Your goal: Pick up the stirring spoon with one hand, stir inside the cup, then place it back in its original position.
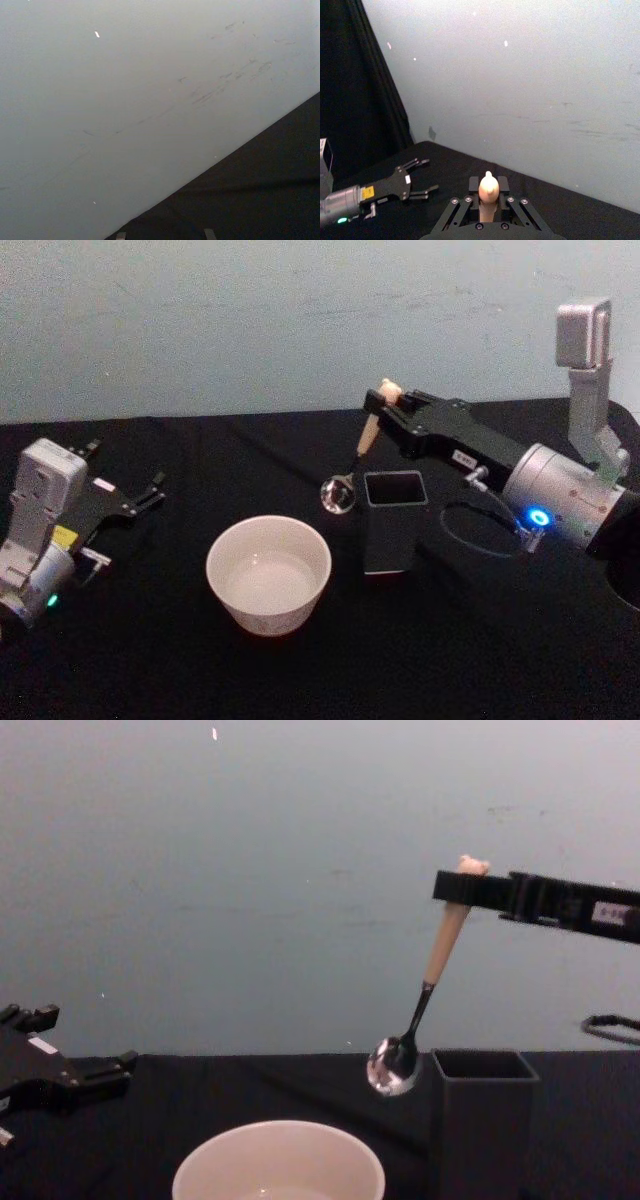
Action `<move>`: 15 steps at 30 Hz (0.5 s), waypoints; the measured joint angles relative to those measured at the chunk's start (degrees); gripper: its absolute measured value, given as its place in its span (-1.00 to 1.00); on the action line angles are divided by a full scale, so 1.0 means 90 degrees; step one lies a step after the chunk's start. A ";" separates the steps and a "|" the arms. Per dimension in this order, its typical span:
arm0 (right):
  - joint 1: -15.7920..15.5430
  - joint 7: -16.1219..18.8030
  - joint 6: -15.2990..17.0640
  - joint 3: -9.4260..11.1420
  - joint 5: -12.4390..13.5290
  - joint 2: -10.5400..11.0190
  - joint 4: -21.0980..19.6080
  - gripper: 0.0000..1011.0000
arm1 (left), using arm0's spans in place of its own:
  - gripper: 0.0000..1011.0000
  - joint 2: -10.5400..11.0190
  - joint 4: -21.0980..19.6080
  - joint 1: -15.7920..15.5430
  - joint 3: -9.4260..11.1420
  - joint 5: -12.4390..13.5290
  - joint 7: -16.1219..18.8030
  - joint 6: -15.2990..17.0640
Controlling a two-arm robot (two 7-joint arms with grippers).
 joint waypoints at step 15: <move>-0.0158 -0.0107 -0.0124 0.0339 0.0321 0.0171 -0.0159 -0.58 | 0.98 0.0000 0.0001 0.0000 0.0000 0.0000 0.0000 0.0000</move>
